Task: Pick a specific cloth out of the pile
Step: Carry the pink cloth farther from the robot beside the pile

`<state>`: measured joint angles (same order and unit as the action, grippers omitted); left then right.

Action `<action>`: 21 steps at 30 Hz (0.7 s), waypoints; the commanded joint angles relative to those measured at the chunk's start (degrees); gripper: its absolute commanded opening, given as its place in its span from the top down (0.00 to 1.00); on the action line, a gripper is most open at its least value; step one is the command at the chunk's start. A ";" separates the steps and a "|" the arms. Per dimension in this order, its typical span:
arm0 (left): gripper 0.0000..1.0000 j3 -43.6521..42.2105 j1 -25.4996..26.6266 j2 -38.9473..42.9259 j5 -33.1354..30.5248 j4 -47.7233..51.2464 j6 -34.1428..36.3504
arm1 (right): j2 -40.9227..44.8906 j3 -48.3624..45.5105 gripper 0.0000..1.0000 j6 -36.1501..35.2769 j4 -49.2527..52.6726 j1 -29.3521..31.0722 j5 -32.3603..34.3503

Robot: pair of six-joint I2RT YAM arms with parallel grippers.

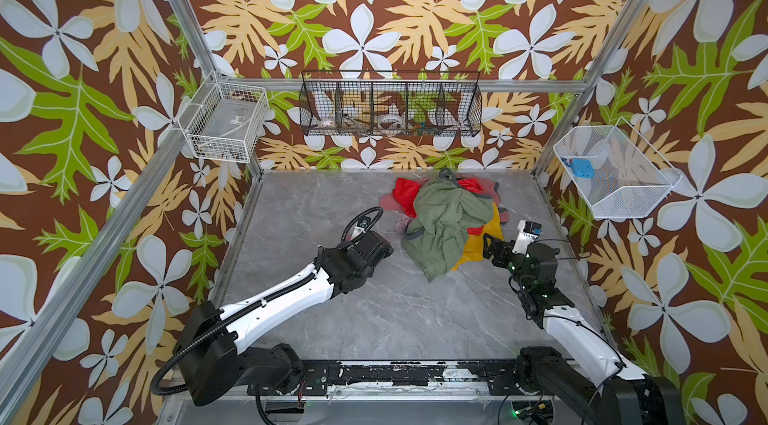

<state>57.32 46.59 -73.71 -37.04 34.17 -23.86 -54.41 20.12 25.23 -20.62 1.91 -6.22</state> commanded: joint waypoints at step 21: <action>1.00 6.62 -22.17 6.70 -4.10 -11.44 17.50 | 1.50 1.81 0.06 0.08 -1.79 0.08 -3.86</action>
<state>64.10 26.87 -66.46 -43.40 28.60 -9.02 -53.15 21.45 25.45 -21.32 1.91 -9.04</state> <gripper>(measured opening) 0.123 0.936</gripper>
